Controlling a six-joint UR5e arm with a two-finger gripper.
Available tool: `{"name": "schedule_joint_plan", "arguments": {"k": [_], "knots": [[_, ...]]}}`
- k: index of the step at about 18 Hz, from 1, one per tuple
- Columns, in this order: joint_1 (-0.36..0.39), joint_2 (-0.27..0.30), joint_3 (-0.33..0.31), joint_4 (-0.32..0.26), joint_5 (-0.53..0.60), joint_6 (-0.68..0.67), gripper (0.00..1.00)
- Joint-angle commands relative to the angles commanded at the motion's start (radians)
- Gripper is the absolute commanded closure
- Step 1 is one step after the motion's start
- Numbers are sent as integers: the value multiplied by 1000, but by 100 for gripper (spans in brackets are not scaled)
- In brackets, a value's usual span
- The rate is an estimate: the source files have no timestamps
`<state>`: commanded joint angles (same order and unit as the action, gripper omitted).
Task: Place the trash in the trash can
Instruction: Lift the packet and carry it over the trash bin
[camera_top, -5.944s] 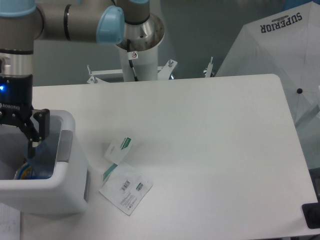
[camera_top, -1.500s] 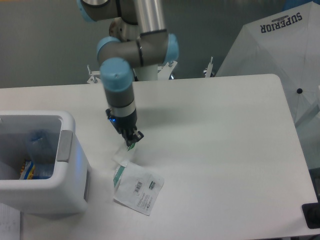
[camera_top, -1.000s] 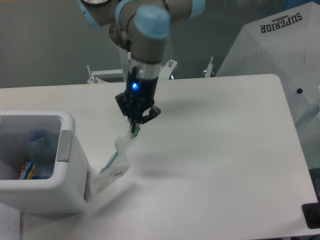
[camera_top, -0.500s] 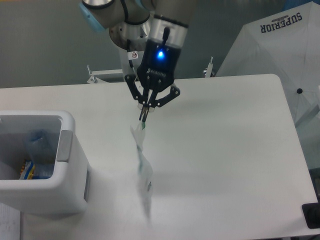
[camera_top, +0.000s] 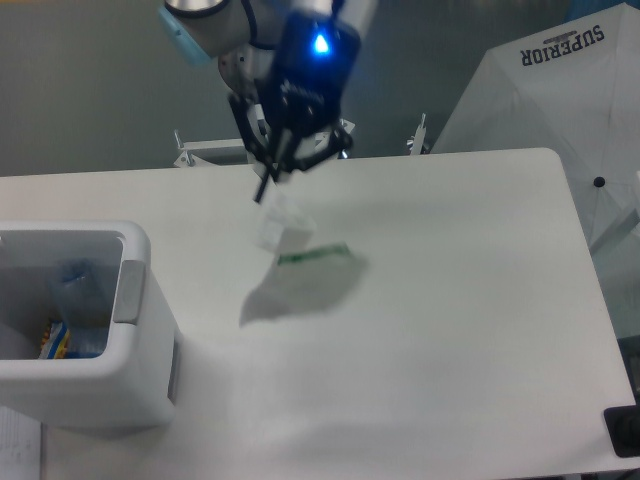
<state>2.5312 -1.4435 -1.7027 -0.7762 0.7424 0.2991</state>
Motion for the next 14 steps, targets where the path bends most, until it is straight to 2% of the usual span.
{"name": "schedule_joint_plan", "arguments": {"k": [4, 6, 8, 14], "knots": [[-20, 12, 2, 24, 0, 9, 100], [-20, 11, -8, 57, 11, 104, 100], [-22, 8, -26, 55, 12, 246, 100], [-45, -17, -26, 78, 11, 345, 100]]}}
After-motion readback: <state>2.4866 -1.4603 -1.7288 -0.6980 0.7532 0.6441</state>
